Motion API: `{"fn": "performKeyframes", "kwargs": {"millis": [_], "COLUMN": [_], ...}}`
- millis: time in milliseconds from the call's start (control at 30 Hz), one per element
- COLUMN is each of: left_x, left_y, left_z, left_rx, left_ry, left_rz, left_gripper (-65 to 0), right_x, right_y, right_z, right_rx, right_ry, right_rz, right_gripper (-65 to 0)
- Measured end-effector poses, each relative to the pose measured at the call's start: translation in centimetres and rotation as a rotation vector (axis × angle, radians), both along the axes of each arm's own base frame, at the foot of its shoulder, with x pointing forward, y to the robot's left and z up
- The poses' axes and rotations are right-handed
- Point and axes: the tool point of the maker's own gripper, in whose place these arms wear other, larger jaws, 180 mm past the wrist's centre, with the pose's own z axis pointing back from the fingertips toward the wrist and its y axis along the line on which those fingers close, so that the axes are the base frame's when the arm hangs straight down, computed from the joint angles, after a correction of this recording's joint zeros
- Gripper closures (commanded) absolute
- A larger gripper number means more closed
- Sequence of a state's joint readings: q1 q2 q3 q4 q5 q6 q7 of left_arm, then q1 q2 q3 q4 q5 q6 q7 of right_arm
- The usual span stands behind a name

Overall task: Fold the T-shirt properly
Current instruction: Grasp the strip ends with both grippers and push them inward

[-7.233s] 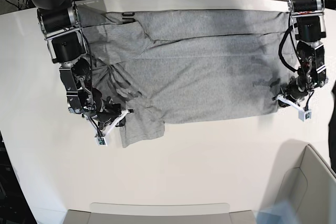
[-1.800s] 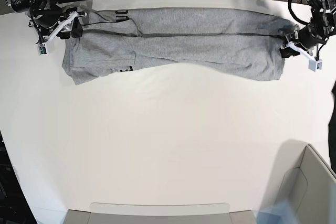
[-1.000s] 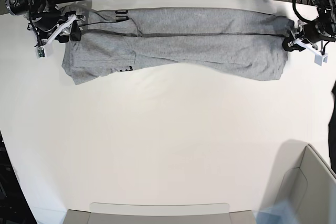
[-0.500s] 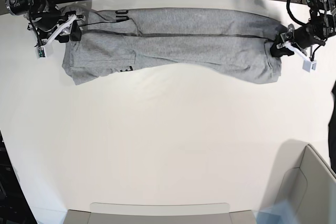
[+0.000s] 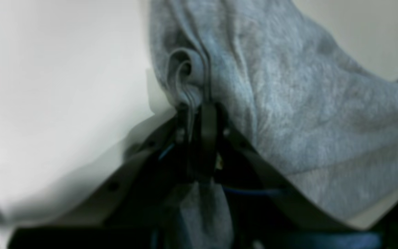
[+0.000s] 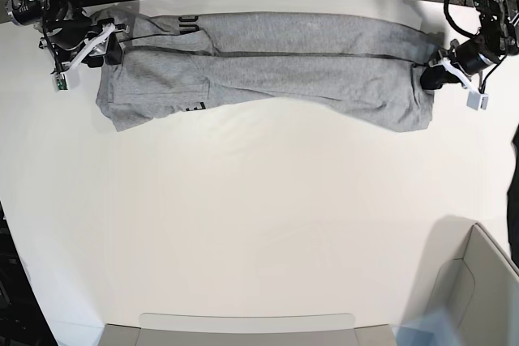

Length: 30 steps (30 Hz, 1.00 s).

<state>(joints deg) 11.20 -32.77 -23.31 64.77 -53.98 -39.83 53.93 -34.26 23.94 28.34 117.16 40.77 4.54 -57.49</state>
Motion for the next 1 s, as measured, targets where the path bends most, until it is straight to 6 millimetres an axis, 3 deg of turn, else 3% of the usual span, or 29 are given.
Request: {"fn": "performKeyframes", "kwargs": {"millis": [133, 200, 400, 600, 767, 833, 1000], "left_x": [0.6, 0.7, 0.7, 1.5, 1.0, 1.3, -0.2], "left_y": [5.1, 6.3, 6.6, 7.6, 5.0, 3.0, -2.4], "left_z": [0.5, 1.0, 2.3, 8.0, 9.3, 10.0, 10.6], "left_rx": [0.104, 0.135, 0.168, 0.284, 0.337, 0.334, 0.359], "left_ry": [0.028, 0.031, 0.040, -0.077, -0.048, -0.087, -0.085], "left_rz": [0.118, 0.145, 0.131, 0.110, 0.035, 0.007, -0.097], "left_gripper": [0.0, 0.0, 0.0, 0.0, 0.0, 0.0, 0.0], "right_x": [0.9, 1.2, 1.5, 1.6, 2.0, 2.0, 2.6], "right_y": [0.3, 0.5, 0.5, 0.6, 0.9, 0.9, 1.0], "right_z": [0.4, 0.5, 0.7, 0.7, 0.9, 0.9, 1.3], "right_rx": [0.014, 0.024, 0.024, 0.028, 0.043, 0.039, 0.047], "right_ry": [-0.028, -0.039, -0.048, -0.051, -0.065, -0.065, -0.085], "right_rz": [-0.010, -0.016, -0.015, -0.017, -0.023, -0.024, -0.025], "right_gripper": [-24.4, -24.4, -24.4, -24.4, -24.4, -24.4, -24.4]}}
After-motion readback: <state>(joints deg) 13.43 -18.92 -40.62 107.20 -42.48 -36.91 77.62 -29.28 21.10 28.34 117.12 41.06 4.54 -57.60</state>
